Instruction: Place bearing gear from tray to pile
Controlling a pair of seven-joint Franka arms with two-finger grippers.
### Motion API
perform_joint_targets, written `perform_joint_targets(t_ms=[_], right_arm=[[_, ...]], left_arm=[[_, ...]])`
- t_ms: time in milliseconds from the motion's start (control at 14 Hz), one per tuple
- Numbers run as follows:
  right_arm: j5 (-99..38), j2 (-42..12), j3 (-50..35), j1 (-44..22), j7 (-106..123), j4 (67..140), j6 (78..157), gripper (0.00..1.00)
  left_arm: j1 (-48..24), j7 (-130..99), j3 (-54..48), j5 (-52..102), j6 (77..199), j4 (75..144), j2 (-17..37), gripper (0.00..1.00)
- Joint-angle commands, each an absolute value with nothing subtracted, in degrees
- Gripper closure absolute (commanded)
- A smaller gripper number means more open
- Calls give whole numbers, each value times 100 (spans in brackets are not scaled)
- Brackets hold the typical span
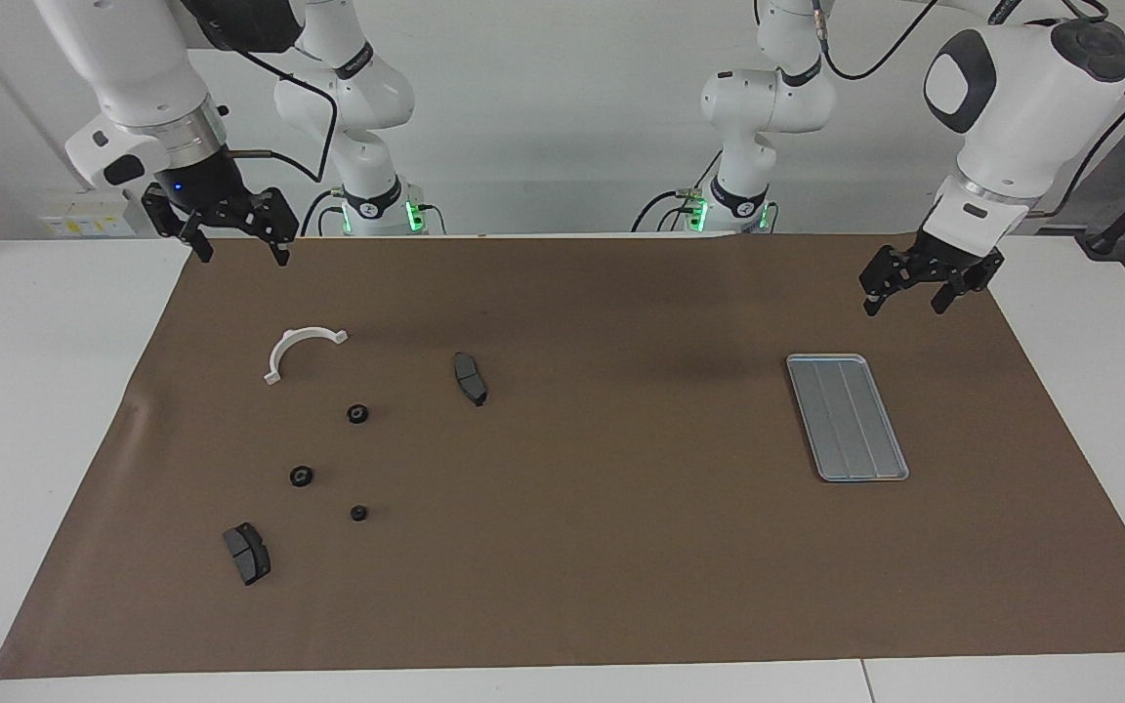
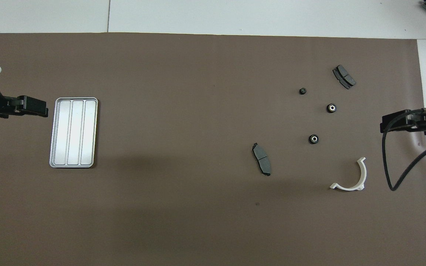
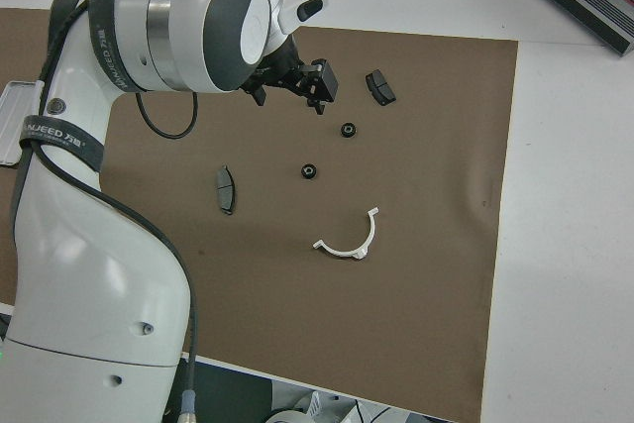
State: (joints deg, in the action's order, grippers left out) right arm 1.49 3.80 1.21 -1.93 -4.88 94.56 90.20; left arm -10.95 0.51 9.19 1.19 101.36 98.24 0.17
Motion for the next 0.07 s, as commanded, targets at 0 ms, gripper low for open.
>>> perform_joint_targets(t_ms=[0], right_arm=[[105,351,79,-132,-431,9387,8921,0]], left_arm=[[-1099,53,923,35,10204,9958,-105,0]])
